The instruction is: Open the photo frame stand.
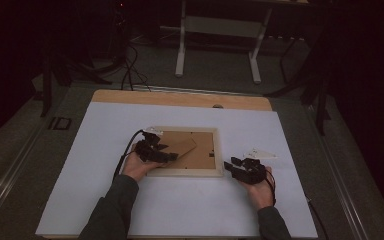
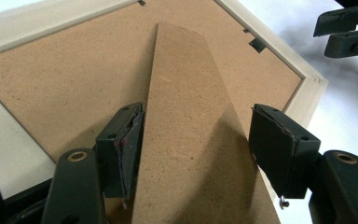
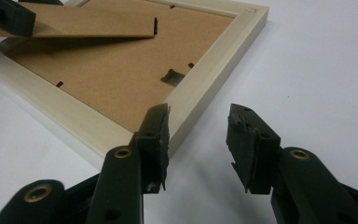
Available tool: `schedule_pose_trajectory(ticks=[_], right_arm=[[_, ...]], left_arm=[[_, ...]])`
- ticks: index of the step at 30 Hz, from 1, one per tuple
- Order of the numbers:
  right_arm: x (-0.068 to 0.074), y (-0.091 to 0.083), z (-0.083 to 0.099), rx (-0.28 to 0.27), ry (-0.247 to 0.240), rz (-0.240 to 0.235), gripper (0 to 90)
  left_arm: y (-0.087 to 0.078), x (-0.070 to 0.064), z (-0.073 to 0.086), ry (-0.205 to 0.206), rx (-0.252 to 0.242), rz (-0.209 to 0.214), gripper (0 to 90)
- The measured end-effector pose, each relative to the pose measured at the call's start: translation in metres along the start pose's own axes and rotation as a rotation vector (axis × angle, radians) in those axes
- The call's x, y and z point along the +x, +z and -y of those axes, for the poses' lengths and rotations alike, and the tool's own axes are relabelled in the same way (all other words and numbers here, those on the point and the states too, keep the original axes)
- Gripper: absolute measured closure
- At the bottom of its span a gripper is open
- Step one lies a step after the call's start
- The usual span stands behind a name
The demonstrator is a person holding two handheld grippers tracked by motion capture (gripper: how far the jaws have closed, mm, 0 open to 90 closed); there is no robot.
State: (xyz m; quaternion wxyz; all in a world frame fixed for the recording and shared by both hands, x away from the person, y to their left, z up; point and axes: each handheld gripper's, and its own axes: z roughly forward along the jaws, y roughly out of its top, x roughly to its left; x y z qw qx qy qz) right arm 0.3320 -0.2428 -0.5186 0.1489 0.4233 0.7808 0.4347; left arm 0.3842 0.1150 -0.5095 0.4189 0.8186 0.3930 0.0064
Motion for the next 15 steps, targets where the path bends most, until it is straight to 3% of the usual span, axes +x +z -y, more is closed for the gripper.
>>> schedule_pose_trajectory(ticks=[15], right_arm=[[-0.0004, 0.0007, 0.0003, 0.002, -0.002, -0.001, 57.7]], left_arm=[[0.0076, 0.0000, -0.0040, 0.011, 0.029, -0.014, 37.3]])
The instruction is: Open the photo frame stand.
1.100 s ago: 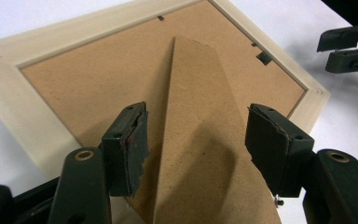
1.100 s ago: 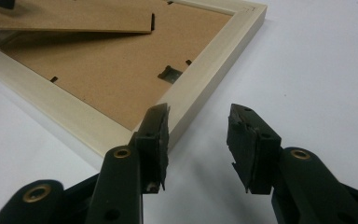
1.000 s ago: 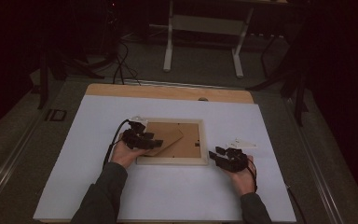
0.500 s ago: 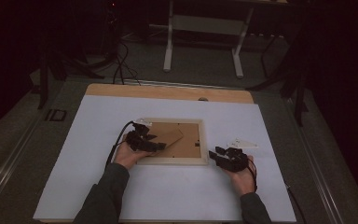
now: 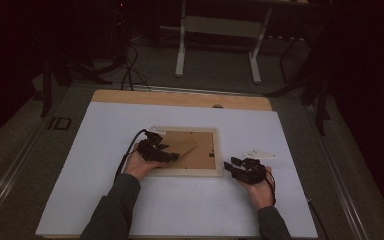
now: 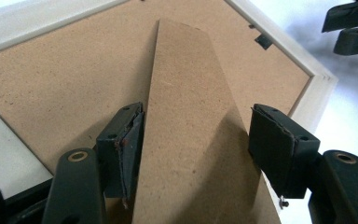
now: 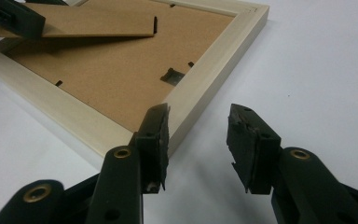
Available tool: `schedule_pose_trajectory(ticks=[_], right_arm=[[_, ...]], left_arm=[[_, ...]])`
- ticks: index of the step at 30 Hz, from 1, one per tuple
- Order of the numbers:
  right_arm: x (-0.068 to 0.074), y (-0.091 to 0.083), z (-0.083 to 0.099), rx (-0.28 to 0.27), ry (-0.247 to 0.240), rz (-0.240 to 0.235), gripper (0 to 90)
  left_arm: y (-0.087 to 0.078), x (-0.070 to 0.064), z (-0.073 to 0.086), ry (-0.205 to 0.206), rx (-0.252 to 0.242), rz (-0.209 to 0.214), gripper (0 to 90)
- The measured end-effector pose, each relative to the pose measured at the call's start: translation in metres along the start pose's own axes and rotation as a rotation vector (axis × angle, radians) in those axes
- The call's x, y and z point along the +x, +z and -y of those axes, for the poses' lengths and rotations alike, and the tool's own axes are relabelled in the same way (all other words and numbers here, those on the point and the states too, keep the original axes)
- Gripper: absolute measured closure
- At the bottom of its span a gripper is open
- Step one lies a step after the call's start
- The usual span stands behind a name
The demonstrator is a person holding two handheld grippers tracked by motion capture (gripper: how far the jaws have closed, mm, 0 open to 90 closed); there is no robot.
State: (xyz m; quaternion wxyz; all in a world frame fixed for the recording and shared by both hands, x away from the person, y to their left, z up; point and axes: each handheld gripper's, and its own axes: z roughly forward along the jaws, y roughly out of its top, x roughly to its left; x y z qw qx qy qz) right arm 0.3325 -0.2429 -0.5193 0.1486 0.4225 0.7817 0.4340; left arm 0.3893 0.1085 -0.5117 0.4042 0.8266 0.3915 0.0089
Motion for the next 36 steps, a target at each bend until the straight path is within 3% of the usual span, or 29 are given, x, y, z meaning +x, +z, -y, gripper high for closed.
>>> schedule_pose_trajectory(ticks=[16, 36], right_arm=[[-0.001, 0.001, 0.000, 0.001, 0.000, 0.000, 57.4], [-0.001, 0.004, -0.002, 0.011, 0.001, -0.003, 57.1]], left_arm=[[0.007, -0.001, -0.004, 0.019, 0.033, -0.004, 40.0], [0.007, -0.013, -0.005, 0.102, 0.029, -0.078, 40.6]])
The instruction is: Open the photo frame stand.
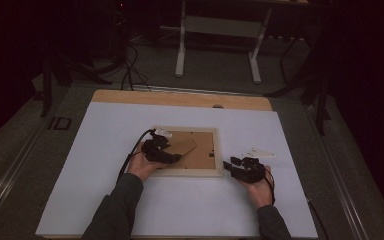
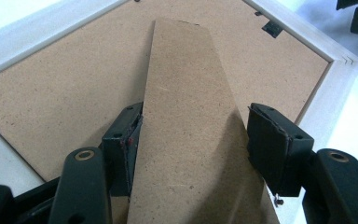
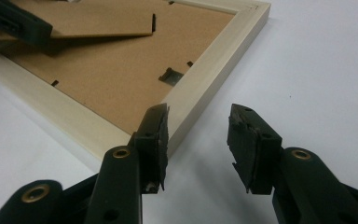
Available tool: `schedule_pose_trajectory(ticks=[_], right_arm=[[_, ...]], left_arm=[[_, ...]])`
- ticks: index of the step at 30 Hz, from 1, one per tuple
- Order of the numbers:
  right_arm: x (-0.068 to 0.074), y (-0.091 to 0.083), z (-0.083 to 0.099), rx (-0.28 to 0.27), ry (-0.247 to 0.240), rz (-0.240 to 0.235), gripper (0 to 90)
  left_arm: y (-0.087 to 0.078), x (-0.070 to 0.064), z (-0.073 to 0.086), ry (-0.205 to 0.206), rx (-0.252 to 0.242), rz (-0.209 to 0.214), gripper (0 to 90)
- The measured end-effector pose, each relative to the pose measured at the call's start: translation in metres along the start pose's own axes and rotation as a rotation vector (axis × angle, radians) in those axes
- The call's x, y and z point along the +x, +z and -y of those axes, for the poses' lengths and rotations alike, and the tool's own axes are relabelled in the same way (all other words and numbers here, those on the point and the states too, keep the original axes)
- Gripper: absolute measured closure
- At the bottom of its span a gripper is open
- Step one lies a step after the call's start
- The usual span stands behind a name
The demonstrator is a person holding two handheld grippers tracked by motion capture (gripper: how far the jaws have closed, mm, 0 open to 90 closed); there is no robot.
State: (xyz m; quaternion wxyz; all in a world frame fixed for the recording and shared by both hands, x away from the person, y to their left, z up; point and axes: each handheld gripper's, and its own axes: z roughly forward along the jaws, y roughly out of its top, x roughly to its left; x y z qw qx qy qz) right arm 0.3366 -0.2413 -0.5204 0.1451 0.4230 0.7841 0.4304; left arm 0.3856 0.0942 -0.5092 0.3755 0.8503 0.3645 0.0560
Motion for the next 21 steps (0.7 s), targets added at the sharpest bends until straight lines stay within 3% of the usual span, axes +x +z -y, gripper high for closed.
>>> schedule_pose_trajectory(ticks=[21], right_arm=[[0.001, 0.014, -0.016, 0.025, -0.050, 0.016, 57.1]], left_arm=[[-0.008, -0.013, -0.003, 0.072, -0.021, -0.060, 40.5]])
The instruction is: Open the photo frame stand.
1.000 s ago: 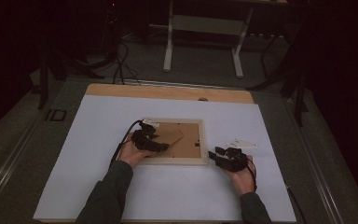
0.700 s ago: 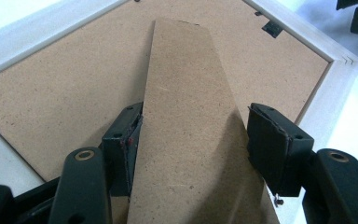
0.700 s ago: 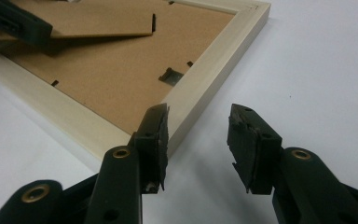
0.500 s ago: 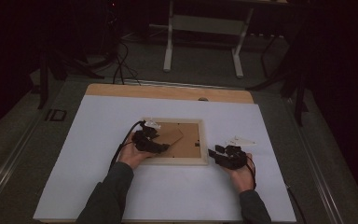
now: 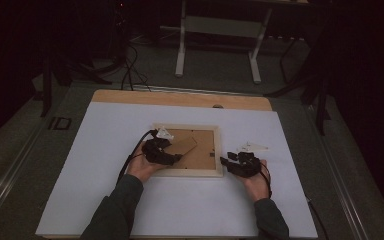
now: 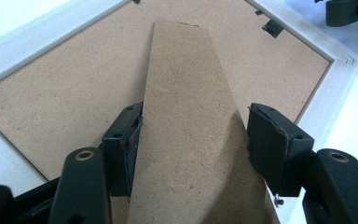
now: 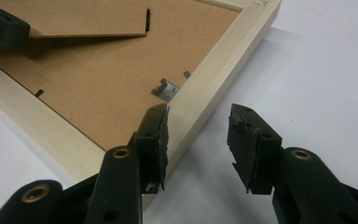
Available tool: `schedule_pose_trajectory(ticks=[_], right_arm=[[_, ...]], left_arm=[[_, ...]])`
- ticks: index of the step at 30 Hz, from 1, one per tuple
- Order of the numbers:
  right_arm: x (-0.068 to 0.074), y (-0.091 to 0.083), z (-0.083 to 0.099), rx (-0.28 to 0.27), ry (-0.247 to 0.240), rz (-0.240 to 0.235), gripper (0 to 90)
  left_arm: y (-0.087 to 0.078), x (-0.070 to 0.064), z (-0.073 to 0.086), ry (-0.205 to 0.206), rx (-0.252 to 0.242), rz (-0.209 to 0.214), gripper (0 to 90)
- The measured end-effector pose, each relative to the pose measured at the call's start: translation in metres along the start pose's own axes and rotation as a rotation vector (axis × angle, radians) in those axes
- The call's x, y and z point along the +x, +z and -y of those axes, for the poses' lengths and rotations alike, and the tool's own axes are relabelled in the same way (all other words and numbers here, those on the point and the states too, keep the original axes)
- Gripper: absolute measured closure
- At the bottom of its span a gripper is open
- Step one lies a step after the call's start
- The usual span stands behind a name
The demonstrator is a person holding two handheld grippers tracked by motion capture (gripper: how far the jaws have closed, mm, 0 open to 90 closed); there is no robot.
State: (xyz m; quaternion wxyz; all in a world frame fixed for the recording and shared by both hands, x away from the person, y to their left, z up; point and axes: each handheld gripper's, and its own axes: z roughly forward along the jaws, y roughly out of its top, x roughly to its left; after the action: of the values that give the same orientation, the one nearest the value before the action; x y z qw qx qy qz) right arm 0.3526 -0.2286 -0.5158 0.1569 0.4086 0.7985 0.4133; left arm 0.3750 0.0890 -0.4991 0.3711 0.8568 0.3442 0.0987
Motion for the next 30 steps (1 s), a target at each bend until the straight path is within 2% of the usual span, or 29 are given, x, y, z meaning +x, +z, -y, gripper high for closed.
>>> schedule_pose_trajectory(ticks=[7, 14, 30], right_arm=[[0.000, 0.002, -0.008, -0.003, -0.016, 0.001, 57.0], [-0.009, -0.001, -0.017, 0.004, 0.006, 0.000, 57.1], [-0.012, 0.002, -0.030, 0.015, -0.003, 0.003, 56.5]], left_arm=[[-0.004, -0.005, -0.001, 0.030, -0.008, -0.024, 40.5], [-0.006, -0.009, -0.002, 0.057, -0.016, -0.045, 40.5], [-0.011, -0.020, 0.001, 0.091, -0.051, -0.094, 40.5]])
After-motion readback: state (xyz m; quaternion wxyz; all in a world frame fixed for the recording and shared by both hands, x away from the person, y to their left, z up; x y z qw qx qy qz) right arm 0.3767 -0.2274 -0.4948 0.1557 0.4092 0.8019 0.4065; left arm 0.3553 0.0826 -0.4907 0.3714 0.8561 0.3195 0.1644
